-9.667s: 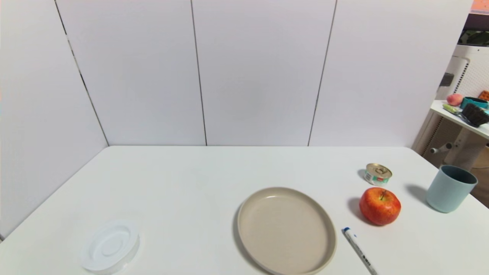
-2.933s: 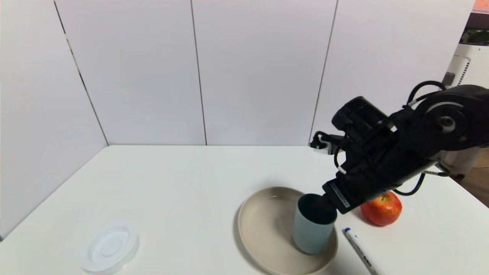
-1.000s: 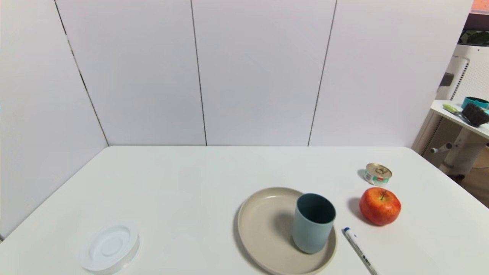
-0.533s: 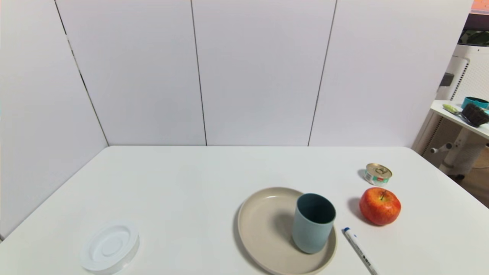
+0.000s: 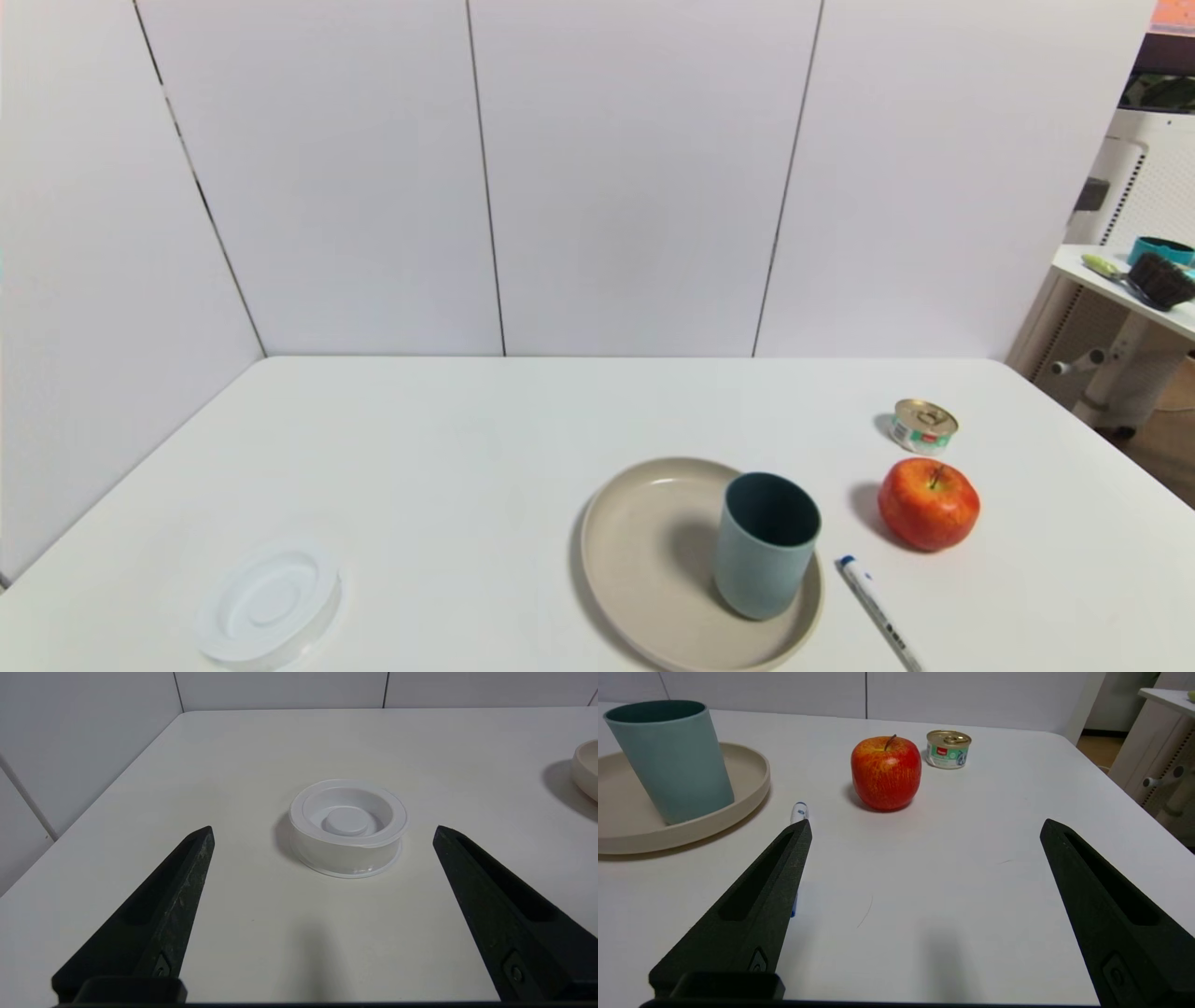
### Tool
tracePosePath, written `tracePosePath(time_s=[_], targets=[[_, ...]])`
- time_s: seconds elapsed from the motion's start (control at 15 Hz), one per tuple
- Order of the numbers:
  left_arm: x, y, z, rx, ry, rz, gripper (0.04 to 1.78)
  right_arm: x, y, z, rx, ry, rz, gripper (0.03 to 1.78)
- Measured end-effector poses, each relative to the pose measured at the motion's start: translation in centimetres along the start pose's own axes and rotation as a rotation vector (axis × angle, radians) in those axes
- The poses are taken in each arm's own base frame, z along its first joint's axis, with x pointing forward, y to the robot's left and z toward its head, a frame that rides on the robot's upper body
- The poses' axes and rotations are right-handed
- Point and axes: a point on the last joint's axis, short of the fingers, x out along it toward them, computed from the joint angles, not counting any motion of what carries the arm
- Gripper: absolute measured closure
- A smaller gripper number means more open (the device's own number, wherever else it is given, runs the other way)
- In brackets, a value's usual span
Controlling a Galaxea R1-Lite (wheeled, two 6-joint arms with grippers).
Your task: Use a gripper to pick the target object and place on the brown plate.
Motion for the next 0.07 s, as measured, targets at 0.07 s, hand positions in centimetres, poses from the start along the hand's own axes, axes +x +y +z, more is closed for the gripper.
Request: tracePosePath(time_s=[0.07], targets=[[0.00, 0.00, 0.00, 0.000, 0.000, 0.000, 0.13, 0.00, 0.00, -0.02, 0.001, 0.002, -0.001, 0.12]])
